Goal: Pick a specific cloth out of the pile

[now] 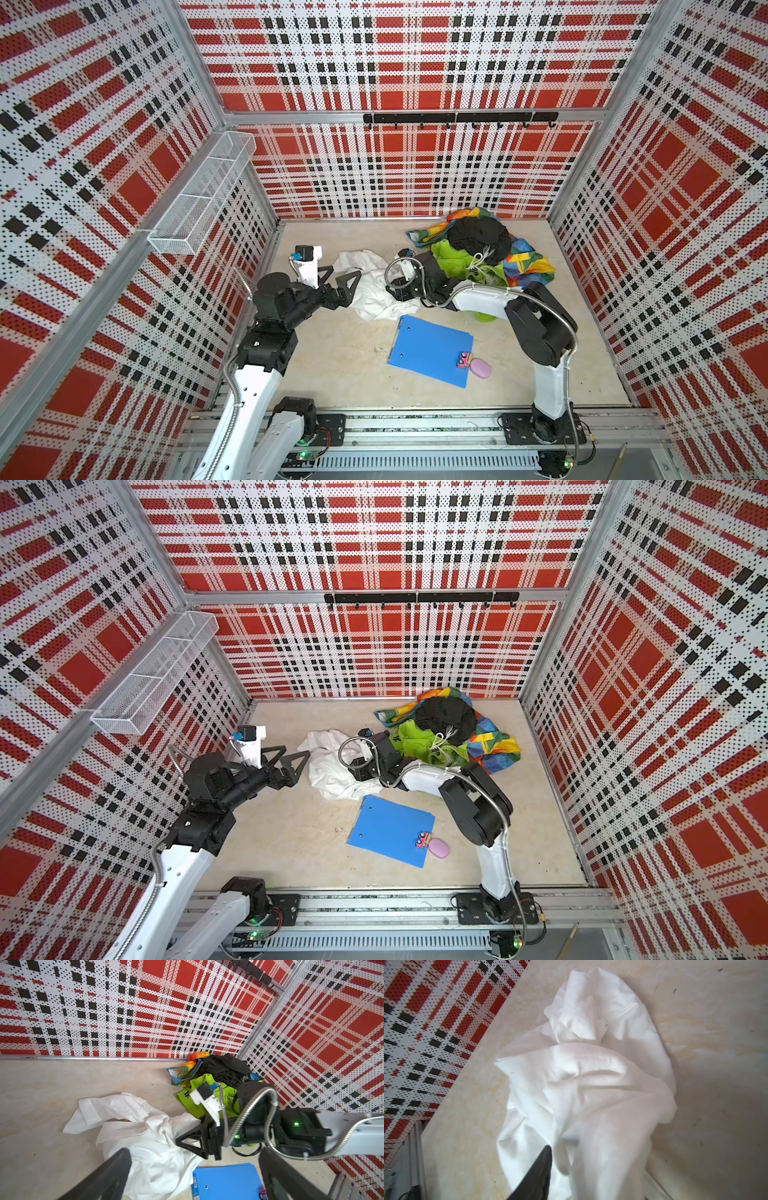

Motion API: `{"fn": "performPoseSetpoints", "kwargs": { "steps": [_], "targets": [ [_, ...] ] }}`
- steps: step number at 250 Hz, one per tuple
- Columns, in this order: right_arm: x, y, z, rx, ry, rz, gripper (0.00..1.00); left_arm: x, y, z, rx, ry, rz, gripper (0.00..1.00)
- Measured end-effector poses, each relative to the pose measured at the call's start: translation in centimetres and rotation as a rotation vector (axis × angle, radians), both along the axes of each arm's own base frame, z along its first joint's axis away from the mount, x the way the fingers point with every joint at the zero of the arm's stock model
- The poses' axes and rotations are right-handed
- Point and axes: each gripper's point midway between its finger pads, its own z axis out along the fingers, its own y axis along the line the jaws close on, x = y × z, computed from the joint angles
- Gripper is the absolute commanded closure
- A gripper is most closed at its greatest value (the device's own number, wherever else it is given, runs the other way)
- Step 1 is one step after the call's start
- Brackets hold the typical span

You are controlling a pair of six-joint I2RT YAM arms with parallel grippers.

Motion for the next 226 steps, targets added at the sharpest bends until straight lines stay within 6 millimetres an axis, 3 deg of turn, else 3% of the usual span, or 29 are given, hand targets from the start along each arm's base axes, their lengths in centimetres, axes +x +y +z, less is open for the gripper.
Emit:
{"fn": "performPoseSetpoints", "kwargs": {
  "steps": [58,87,105,121,165,226],
  "targets": [
    [-2.4,-4.9,8.1,0.042,-0.149,-0.051,0.34,0.9,-2.5,-2.4,0.058,0.081,0.008,0.01],
    [-3.7,-8.2,10.5,0.053,-0.203,-0.099,0.19,1.8,-4.3,-3.6,0.113,0.133,0.037,0.01],
    [-4.4,-10.2,11.6,0.066,-0.226,-0.134,0.08,3.5,-4.4,-4.9,0.154,0.186,0.102,0.01],
    [-4.9,-11.7,12.5,0.072,-0.247,-0.159,0.0,5.1,-4.0,-6.1,0.183,0.231,0.163,0.01],
    [-6.1,-13.2,13.7,0.09,-0.278,-0.179,0.0,8.5,-3.9,-9.9,0.251,0.347,0.248,0.01],
    [-6.8,-14.3,12.6,0.071,-0.271,-0.204,0.0,10.5,-4.9,-16.7,0.308,0.503,0.254,0.01]
  ]
}}
